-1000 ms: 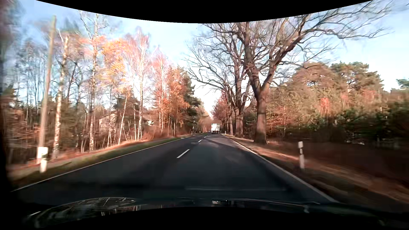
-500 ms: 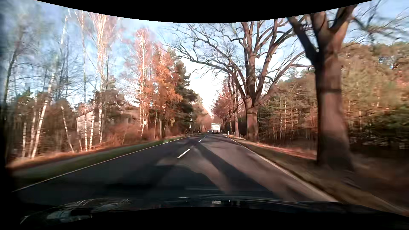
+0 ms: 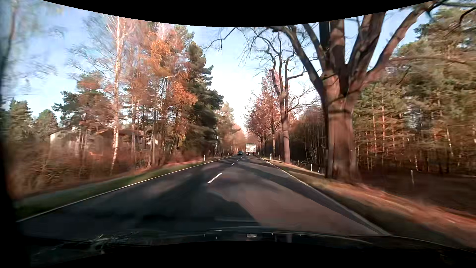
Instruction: Follow the waypoints while adhering to traffic rules and regulations
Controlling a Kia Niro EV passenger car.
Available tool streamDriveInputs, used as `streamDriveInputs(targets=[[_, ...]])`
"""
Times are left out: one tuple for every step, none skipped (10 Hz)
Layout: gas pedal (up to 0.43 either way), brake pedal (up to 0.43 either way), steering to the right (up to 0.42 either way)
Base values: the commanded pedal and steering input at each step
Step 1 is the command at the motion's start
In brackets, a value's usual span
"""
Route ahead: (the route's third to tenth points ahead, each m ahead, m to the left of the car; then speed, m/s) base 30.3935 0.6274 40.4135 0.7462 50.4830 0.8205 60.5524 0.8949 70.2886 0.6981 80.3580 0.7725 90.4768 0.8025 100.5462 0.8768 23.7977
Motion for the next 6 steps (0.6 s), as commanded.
streamDriveInputs(targets=[[0.169, 0.0, -0.001], [0.169, 0.0, -0.001], [0.169, 0.0, -0.001], [0.169, 0.0, -0.001], [0.169, 0.0, -0.001], [0.169, 0.0, -0.001]])
